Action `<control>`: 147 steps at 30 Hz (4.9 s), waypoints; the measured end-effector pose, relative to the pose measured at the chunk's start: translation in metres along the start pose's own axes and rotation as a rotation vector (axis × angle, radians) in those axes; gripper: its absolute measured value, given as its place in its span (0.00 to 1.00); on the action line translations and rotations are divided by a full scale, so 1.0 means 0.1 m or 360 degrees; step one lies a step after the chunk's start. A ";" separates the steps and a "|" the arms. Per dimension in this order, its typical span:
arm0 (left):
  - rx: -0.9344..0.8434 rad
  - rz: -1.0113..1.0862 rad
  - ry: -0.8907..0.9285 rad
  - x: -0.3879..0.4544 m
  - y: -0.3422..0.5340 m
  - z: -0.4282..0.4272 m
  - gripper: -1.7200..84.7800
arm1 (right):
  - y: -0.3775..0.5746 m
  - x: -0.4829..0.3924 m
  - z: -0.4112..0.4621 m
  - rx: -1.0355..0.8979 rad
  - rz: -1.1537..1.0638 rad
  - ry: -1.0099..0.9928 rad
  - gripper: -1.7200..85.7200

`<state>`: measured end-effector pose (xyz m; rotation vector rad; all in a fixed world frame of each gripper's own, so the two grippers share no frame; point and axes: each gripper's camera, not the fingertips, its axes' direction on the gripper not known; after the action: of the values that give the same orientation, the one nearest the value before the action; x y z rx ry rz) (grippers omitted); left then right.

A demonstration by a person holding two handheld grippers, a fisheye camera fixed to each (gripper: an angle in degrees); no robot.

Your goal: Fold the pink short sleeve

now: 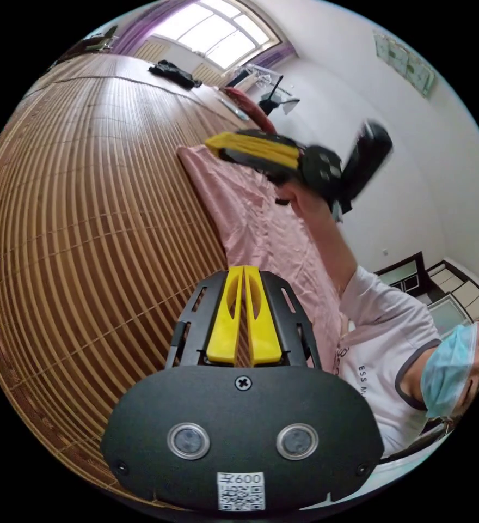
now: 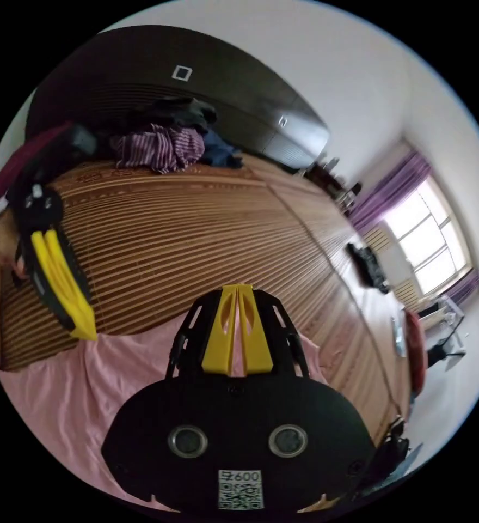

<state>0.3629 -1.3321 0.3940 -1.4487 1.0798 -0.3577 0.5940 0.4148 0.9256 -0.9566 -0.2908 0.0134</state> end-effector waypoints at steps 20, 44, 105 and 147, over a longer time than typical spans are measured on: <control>0.0417 -0.0001 -0.0228 -0.90 0.90 -0.35 0.02 | -1.93 0.03 -1.37 0.0121 0.0439 -0.0378 0.01; 0.0070 -0.0026 -0.0223 -3.35 2.05 0.95 0.02 | -2.55 -1.48 -3.29 0.0407 0.0708 -0.0410 0.01; 0.0822 -0.0291 -0.1845 -6.16 7.89 5.63 0.03 | 3.61 -9.53 -10.10 0.0117 0.1091 0.0164 0.01; 0.0113 -0.0027 -0.1550 -6.74 3.33 4.75 0.03 | -3.44 -5.42 -6.29 -0.0139 0.0900 -0.1110 0.01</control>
<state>0.2430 -0.4651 0.2393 -1.3185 0.2575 0.2940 0.1907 -0.3647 0.7337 -1.0728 -0.6543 0.8714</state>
